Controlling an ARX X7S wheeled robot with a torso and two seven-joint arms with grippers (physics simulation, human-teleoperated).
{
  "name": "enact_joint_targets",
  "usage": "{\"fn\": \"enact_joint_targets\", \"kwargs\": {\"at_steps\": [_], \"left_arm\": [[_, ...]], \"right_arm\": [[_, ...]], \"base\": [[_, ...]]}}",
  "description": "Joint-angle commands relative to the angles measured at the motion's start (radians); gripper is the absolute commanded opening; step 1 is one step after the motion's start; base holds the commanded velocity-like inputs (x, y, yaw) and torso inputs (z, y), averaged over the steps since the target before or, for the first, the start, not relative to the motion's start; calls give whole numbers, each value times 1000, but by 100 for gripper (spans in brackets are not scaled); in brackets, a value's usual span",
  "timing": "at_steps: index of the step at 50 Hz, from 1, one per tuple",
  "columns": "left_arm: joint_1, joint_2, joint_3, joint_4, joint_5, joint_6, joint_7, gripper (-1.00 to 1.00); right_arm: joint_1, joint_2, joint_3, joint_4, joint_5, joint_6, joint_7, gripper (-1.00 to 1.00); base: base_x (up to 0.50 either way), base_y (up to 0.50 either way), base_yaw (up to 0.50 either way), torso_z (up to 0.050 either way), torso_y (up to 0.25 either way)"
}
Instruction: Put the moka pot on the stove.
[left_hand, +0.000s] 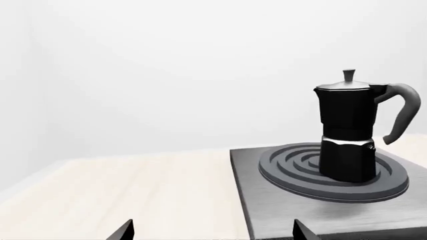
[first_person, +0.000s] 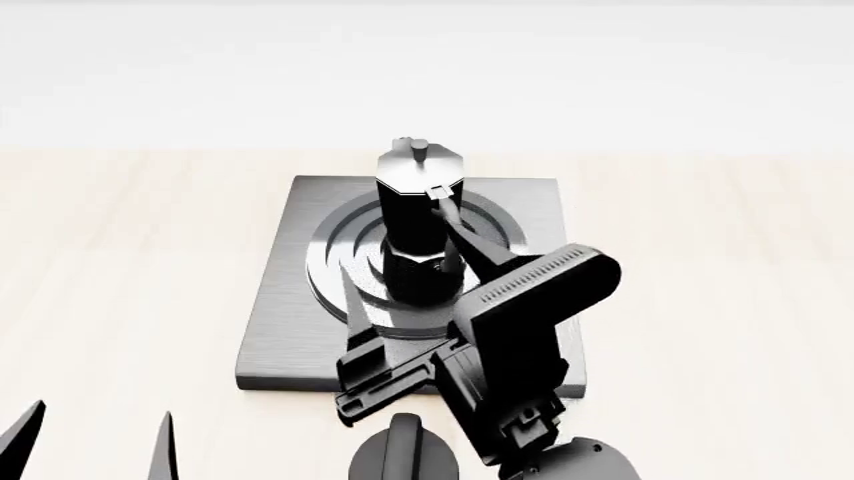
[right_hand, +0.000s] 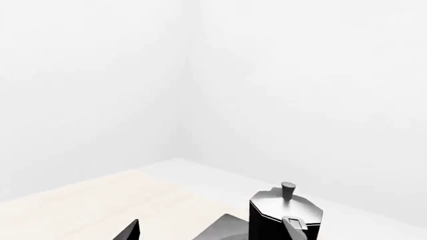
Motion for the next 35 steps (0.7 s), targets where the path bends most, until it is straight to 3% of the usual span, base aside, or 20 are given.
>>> {"fn": "enact_joint_targets", "kwargs": {"at_steps": [1,35], "left_arm": [[3,3,-15,8,-22,0,6,100],[-6,0,-9,1,-24,2,3,100]], "right_arm": [[-37,16,-18,-84,-23,-8,7,100],[-70,53,2,-207,-48,-46,74,100]], "base": [[0,0,0,0,0],[0,0,0,0,0]]}}
